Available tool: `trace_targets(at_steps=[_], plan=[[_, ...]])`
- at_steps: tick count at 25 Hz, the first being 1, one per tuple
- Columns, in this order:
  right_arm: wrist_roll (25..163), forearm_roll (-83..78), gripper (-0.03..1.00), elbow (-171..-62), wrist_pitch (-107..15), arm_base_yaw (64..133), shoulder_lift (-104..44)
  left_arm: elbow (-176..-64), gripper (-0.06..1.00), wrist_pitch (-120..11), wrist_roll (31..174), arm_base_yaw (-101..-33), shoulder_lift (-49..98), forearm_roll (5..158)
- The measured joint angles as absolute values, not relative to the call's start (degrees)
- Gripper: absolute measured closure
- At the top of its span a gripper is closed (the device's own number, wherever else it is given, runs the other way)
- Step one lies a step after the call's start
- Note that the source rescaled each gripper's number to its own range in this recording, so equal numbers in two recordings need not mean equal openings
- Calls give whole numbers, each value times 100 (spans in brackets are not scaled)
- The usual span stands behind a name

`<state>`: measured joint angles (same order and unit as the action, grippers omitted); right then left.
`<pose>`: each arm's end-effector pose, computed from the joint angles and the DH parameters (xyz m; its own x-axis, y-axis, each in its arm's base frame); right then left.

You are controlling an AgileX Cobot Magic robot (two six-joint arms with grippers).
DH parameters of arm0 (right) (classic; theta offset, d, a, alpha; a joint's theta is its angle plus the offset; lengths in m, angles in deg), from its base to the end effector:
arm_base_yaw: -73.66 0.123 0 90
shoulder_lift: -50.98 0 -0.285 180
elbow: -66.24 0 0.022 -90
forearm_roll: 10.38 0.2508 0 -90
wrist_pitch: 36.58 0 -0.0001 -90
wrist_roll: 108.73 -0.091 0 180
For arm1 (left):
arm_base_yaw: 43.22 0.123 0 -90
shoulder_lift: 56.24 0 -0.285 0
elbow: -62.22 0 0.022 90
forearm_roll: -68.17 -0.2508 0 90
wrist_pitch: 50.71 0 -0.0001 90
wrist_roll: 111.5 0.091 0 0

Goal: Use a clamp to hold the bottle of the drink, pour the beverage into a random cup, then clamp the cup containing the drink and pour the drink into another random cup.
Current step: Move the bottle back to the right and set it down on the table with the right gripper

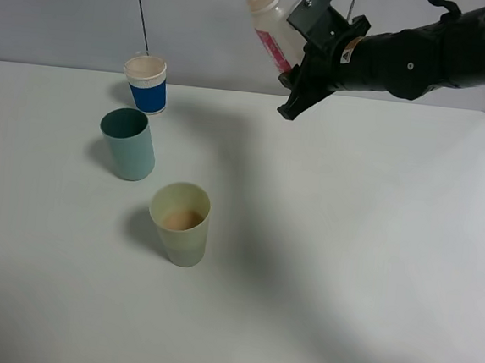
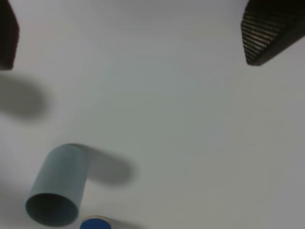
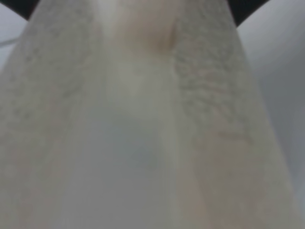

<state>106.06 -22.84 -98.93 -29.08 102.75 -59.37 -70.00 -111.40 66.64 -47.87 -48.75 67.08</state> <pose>0.3458 0.1953 0.2211 0.0945 -0.7860 -0.6110 -0.6447 0.4193 -0.6392 -0.0071 0.0021 0.2812 -0.4376 0.0124 -0.8991 0.0561 0.9983 -0.0136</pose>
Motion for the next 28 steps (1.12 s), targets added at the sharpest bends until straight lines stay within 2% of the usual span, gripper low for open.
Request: trace_targets(at_steps=[4, 13, 24, 28], plan=[[10599, -874, 97, -9893, -2902, 9894, -6033, -7000, -1, -11140, 6664, -4787, -4875, 6708], [10546, 306, 97, -9893, -2902, 9882, -6033, -7000, -1, -11140, 6664, -4787, -4875, 6708], [10539, 1283, 97, -9874, -2759, 9747, -6046, -7000, -1, -11140, 6664, -4787, -4875, 6708], [10539, 1327, 97, -9519, -2404, 9675, -6046, -7000, -1, -11140, 6664, -4787, -4875, 6708]])
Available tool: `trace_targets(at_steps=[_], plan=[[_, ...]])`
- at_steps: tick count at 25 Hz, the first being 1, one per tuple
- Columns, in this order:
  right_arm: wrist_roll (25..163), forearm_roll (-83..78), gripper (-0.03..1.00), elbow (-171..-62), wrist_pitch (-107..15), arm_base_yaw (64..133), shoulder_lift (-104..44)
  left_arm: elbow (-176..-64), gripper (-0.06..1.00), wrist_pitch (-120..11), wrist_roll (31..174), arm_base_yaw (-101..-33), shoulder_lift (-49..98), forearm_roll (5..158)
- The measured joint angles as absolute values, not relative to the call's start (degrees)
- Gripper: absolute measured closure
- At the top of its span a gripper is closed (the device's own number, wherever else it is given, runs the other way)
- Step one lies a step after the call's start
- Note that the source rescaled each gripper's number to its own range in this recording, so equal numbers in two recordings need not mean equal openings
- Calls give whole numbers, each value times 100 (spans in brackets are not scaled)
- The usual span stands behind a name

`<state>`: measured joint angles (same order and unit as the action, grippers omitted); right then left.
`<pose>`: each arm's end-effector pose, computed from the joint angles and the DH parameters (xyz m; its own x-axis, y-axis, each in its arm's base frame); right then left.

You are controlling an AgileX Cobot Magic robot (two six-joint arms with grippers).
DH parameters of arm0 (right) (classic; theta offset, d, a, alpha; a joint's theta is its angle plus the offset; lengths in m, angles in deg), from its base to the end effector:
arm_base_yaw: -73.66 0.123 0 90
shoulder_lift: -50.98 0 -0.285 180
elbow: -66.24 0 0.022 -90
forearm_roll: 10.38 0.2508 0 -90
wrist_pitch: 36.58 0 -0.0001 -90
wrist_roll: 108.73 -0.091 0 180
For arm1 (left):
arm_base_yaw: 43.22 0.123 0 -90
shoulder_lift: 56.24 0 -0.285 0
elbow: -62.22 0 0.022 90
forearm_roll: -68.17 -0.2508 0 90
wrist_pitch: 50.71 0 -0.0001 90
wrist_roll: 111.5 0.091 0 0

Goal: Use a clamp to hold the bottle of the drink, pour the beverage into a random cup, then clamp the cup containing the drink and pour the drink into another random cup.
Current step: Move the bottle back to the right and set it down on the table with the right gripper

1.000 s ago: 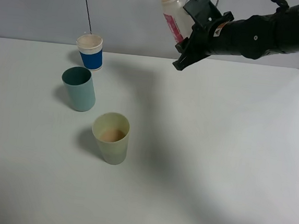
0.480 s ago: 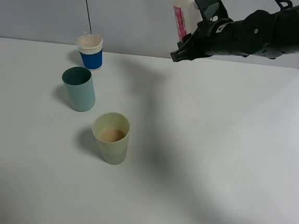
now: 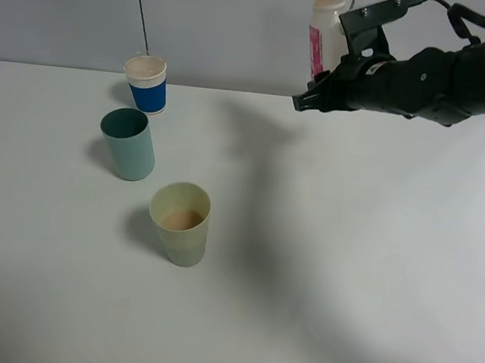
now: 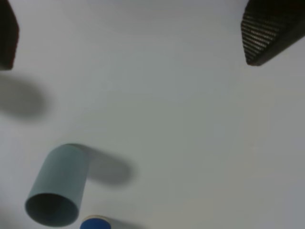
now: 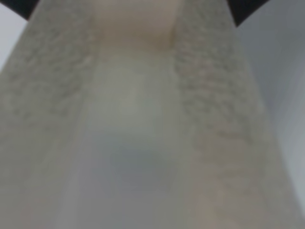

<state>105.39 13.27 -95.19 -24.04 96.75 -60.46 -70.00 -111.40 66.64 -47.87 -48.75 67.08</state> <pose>0.3619 0.1457 0.2006 -0.3699 -0.3638 -0.8549 -0.3980 0.8935 -0.2081 -0.0071 0.0021 0.2812 -0.4376 0.0124 -0.8991 0.0561 0.9983 -0.0136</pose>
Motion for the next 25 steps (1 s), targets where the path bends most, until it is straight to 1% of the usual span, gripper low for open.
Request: trace_targets(at_steps=[5, 8, 10, 14, 18, 25], plan=[[10539, 1293, 97, -8769, -1673, 9654, -6082, -7000, -1, -11140, 6664, -4787, -4875, 6708], [10260, 865, 97, -8382, -1403, 9613, -6094, -7000, -1, -11140, 6664, -4787, -4875, 6708], [9727, 342, 97, -8150, -1148, 9527, -6094, -7000, -1, -11140, 6664, -4787, -4875, 6708], [8070, -921, 97, -7657, -356, 9303, -6094, -7000, -1, -11140, 6664, -4787, -4875, 6708], [7805, -1337, 97, -7582, -89, 9240, -6094, -7000, -1, -11140, 6664, -4787, -4875, 6708], [7793, -1761, 97, -7576, -70, 9039, -6094, -7000, -1, -11145, 6664, -4787, -4875, 6708]])
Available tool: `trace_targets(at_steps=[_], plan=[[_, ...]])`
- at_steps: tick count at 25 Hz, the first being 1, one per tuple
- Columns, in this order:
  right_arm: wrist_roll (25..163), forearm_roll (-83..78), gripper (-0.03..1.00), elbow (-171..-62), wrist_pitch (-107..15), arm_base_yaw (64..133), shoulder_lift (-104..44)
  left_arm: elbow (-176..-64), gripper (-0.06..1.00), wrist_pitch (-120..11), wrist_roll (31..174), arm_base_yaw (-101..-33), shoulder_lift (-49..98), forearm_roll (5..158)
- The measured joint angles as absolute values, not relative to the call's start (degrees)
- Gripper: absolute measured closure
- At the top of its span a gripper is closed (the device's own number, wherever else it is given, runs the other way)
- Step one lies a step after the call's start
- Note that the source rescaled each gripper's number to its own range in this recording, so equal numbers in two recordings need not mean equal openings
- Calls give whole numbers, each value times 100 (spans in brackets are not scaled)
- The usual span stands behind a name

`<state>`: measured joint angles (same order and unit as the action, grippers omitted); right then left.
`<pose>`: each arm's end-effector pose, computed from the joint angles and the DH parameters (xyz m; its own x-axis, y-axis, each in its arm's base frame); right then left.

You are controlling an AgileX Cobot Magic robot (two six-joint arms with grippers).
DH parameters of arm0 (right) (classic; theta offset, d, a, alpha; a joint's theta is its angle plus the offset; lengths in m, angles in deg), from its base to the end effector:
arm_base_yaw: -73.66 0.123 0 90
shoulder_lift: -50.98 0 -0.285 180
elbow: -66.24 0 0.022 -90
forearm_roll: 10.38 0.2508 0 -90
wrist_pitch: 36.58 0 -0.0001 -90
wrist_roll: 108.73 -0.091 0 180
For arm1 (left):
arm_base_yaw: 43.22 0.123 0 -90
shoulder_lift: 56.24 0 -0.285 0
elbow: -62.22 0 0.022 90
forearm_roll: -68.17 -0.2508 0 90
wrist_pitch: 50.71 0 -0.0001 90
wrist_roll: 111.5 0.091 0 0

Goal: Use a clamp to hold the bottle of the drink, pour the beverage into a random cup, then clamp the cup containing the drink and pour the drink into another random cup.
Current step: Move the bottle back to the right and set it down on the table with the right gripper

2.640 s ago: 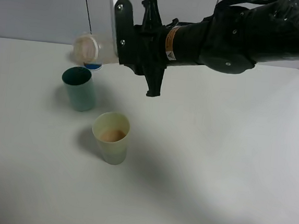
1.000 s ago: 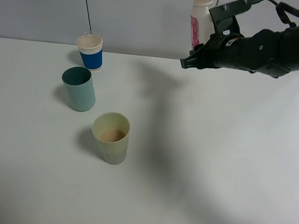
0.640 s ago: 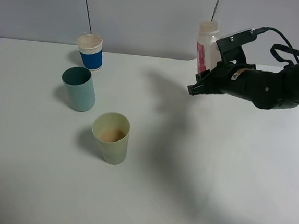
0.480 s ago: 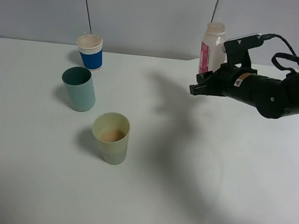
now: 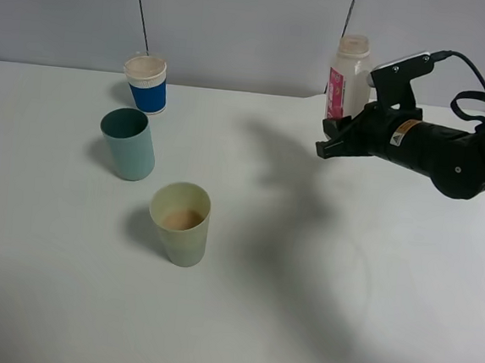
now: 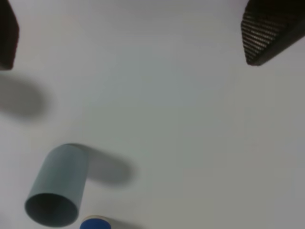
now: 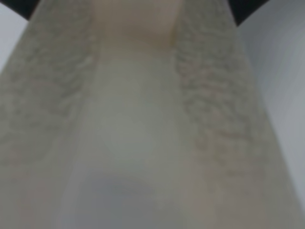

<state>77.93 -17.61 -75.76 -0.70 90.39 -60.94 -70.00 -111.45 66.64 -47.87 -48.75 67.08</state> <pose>0.3178 0.1025 0.1440 -0.3078 -0.3184 -0.8966 -0.4285 0.8878 -0.1682 -0.0071 0.0021 0.2811 -0.4384 0.0124 -0.8987 0.0561 0.9983 -0.0135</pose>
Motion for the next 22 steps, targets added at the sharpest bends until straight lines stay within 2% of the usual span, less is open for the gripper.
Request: trace_targets(at_steps=[6, 12, 16, 22], plan=[[7800, -2196, 97, -7576, 293, 8711, -6282, -7000, -1, -11145, 6664, -4787, -4875, 6708], [7800, -2195, 97, -7576, 652, 8674, -6524, -7000, -1, -11145, 6664, -4787, -4875, 6708], [7805, -1784, 97, -7586, 1695, 8653, -7084, -7000, -1, -11145, 6664, -4787, -4875, 6708], [7910, -1691, 97, -7586, 2105, 8653, -7426, -7000, -1, -11145, 6664, -4787, -4875, 6708]])
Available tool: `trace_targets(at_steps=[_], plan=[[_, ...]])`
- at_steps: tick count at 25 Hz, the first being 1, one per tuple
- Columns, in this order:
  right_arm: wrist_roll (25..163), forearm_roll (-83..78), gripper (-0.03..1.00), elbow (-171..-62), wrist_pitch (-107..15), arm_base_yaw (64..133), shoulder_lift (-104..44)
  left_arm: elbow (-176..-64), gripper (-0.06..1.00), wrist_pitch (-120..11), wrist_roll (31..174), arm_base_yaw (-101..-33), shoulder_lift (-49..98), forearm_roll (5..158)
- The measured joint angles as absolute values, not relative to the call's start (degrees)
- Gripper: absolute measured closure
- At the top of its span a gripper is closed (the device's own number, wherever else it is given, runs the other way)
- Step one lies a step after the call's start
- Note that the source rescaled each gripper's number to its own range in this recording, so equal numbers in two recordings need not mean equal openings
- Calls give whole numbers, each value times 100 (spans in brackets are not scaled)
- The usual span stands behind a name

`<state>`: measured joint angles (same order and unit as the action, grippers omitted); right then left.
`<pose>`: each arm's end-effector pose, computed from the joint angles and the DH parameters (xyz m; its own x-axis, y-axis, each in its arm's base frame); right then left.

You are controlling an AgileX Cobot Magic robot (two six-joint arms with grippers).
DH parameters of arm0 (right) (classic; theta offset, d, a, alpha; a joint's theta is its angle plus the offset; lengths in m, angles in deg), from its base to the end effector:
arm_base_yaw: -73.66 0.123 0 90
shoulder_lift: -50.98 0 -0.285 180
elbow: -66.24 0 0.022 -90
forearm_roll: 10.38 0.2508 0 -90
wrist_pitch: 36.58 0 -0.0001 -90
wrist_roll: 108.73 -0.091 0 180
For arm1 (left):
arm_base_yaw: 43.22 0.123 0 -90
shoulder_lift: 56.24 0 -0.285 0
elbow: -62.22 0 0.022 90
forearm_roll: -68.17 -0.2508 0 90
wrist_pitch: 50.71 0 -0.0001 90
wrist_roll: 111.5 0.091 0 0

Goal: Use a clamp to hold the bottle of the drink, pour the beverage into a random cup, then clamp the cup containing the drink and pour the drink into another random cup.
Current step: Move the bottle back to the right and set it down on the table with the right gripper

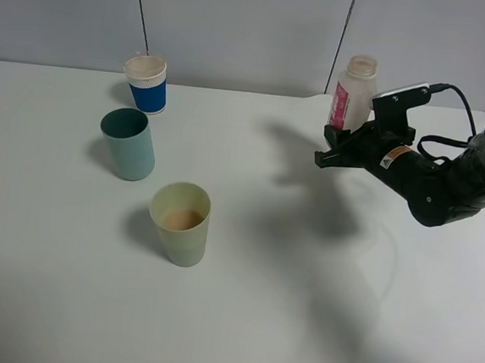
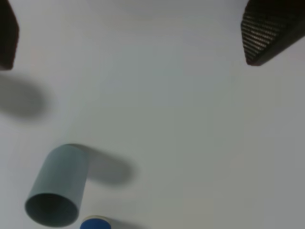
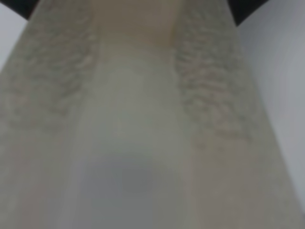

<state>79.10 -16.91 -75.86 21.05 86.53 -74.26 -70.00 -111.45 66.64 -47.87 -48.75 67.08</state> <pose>0.3348 0.0855 0.0976 -0.1970 -0.2457 -0.9491 -0.3576 0.9194 -0.1638 -0.0071 0.0021 0.2811 -0.4384 0.0124 -0.8987 0.0561 0.9983 -0.0135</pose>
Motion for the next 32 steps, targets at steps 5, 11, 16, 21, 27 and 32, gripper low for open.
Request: trace_targets(at_steps=[5, 11, 16, 21, 27, 32], plan=[[7956, -1575, 97, -7591, 2359, 8648, -7711, -7000, -1, -11145, 6664, -4787, -4875, 6708], [7958, -1518, 97, -7597, 2622, 8646, -8090, -7000, -1, -11145, 6664, -4787, -4875, 6708], [7958, -1490, 97, -7813, 2643, 8470, -8263, -7000, -1, -11145, 6664, -4787, -4875, 6708], [7962, -1527, 97, -8036, 2581, 8322, -8282, -7000, -1, -11145, 6664, -4787, -4875, 6708], [7962, -1653, 97, -8374, 2428, 8159, -8308, -7000, -1, -11145, 6664, -4787, -4875, 6708], [7962, -1781, 97, -8614, 2322, 8140, -8610, -7000, -1, -11145, 6664, -4787, -4875, 6708]])
